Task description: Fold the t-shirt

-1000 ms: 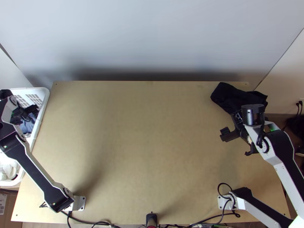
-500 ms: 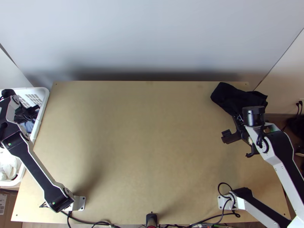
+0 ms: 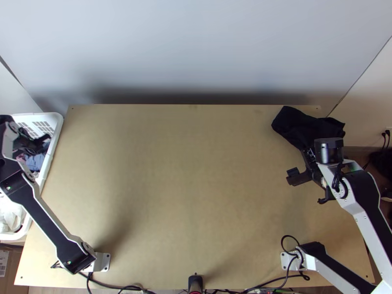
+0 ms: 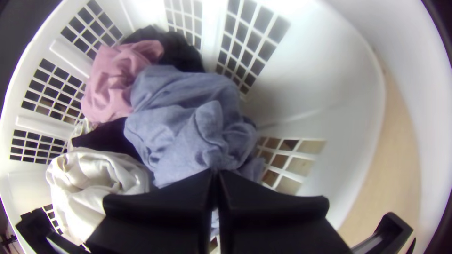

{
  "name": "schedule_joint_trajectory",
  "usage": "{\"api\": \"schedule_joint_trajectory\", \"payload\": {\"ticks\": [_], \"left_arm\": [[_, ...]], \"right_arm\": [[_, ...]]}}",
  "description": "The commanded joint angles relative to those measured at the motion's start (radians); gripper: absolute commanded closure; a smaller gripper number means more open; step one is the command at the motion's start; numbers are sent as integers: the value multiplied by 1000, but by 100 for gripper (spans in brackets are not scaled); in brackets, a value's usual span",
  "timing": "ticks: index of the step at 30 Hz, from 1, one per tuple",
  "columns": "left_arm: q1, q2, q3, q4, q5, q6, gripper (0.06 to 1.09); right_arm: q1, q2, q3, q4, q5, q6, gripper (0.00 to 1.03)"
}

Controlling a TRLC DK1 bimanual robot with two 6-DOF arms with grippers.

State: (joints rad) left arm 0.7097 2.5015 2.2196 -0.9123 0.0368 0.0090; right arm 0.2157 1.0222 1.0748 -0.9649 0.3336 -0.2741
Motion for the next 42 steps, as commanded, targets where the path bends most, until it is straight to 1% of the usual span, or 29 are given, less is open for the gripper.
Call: {"api": "schedule_joint_trajectory", "payload": {"ticks": [1, 5, 7, 11, 20, 23, 27, 35, 38, 42], "left_arm": [[19, -187, -5, -45, 144, -10, 105], [4, -351, -5, -82, 195, -7, 105], [-1, -420, -5, -123, 225, -10, 105], [0, -567, -32, -157, 350, -24, 105], [-128, -862, -34, -214, 368, -1, 105], [-213, -957, -34, -220, 367, 16, 105], [-386, -1073, -32, -221, 367, 46, 105], [-713, -1184, 18, -218, 350, 46, 105], [-860, -1193, 18, -287, 348, 40, 105], [-1089, -1192, -21, -378, 348, -12, 105]], "right_arm": [[1, -1, 25, 12, -10, 7, 5], [-1, -1, 50, 12, -16, 12, 5], [-1, -5, 51, 12, -22, 13, 5], [2, -24, 51, 12, -30, 16, 5], [14, -93, 48, 12, -31, 23, 5], [16, -119, 39, 12, -36, 23, 5], [19, -152, 20, 12, -36, 23, 5], [19, -223, -32, 8, -39, 26, 5], [24, -238, -47, 6, -39, 24, 5], [30, -240, -44, 6, -39, 24, 5]]}}
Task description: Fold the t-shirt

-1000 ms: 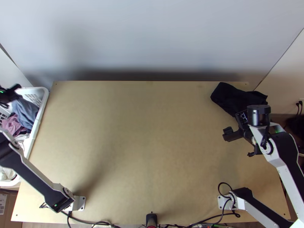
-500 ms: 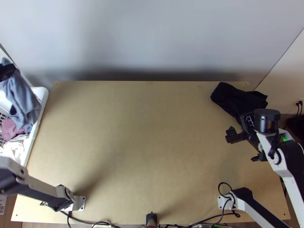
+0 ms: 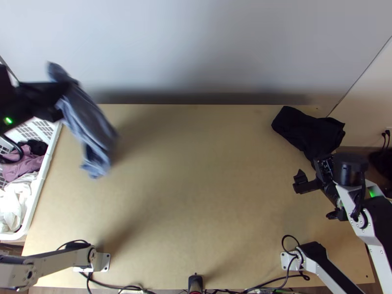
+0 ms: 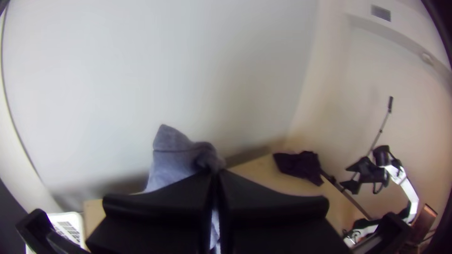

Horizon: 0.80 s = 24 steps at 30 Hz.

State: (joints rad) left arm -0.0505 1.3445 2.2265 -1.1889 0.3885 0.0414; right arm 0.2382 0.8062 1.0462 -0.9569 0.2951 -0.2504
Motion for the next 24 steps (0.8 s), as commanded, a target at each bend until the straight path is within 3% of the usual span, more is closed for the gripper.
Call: {"api": "schedule_joint_trajectory", "payload": {"ticks": [1, 18, 24], "left_arm": [[-370, -33, -37, -113, -2, -54, 105], [-764, 53, -208, -126, 7, -43, 105], [-825, 136, -232, -37, -39, -20, 105]], "right_arm": [[9, -24, -14, -2, -1, -1, 5], [-13, -42, -21, -23, -1, 0, 5], [-33, -45, -17, -25, -2, 0, 5]]}}
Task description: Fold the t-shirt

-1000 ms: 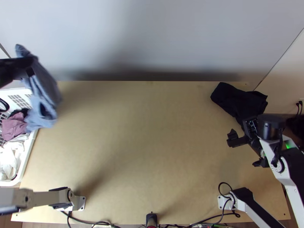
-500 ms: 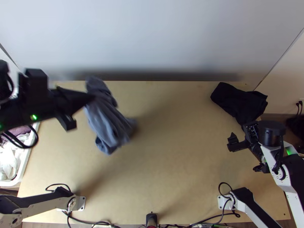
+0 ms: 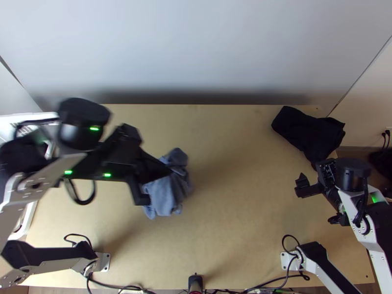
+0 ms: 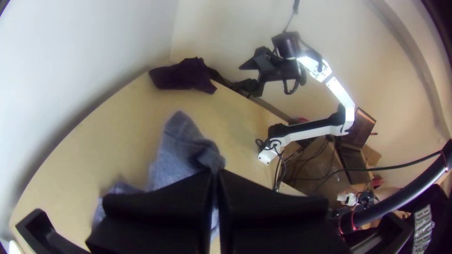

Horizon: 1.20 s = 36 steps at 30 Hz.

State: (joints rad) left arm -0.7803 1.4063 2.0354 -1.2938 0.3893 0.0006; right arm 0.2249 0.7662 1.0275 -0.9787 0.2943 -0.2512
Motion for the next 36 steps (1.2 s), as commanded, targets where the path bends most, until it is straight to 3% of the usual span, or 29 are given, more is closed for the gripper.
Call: {"api": "schedule_joint_trajectory", "payload": {"ticks": [1, 7, 9, 10, 11, 12, 13, 15, 20, 30, 36], "left_arm": [[-112, 91, -30, 87, -58, 22, 105], [-197, 209, 54, 129, -89, 22, 103], [-209, 240, 55, 142, -101, 26, 74], [-215, 257, 55, 146, -116, 24, 65], [-218, 270, 57, 154, -135, 26, 49], [-226, 283, 65, 157, -153, 32, 25], [-238, 296, 80, 157, -188, 32, 15], [-260, 309, 123, 157, -245, 30, 14], [-274, 255, 120, 97, -268, 32, 13], [-226, -133, -572, 93, -268, 131, 12], [-175, -207, -837, 143, -268, 194, 12]], "right_arm": [[-24, -7, 2, -5, -1, 3, 5], [-39, -11, 6, -11, -1, 3, 5], [-41, -11, 9, -9, -1, 3, 5], [-41, -10, 9, -9, -1, 3, 5], [-41, -10, 11, -6, -1, 3, 5], [-42, -8, 11, -5, -1, 3, 5], [-42, -8, 9, -2, -1, 3, 5], [-44, -7, 11, 2, -1, 3, 5], [-44, -5, 8, 9, -3, 3, 5], [-22, 2, -47, 29, -3, 1, 5], [-15, 18, -56, 41, -3, -2, 5]]}}
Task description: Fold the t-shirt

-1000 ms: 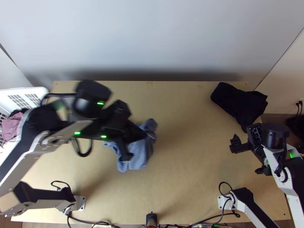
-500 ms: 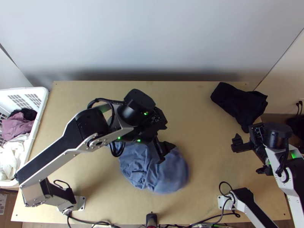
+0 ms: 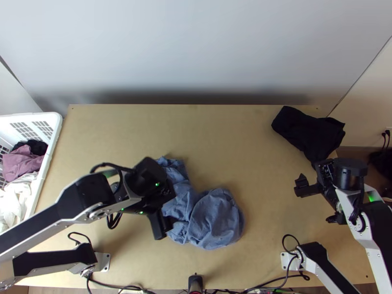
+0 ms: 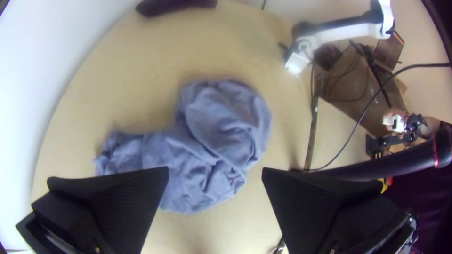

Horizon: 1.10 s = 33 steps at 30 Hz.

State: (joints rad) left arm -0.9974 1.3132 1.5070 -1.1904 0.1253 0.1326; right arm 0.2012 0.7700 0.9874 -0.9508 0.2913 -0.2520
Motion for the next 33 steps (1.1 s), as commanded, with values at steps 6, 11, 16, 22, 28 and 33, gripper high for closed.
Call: {"api": "schedule_joint_trajectory", "payload": {"ticks": [6, 11, 16, 22, 28, 33], "left_arm": [[92, -112, -449, 112, -26, 111, 12], [189, -109, -533, 175, -35, 147, 12], [207, -60, -577, 267, -39, 148, 12], [203, 44, -605, 325, -55, 130, 12], [187, 64, -625, 365, -62, 111, 12], [171, 84, -623, 379, -61, 101, 23]], "right_arm": [[7, 29, -4, 20, 2, -6, 5], [1, 26, -12, 20, 0, -6, 5], [3, 25, -20, 23, 0, -4, 5], [6, 31, 0, 20, 2, -10, 5], [6, 31, -4, 17, 0, -7, 5], [7, 38, -1, 20, 0, -7, 5]]}}
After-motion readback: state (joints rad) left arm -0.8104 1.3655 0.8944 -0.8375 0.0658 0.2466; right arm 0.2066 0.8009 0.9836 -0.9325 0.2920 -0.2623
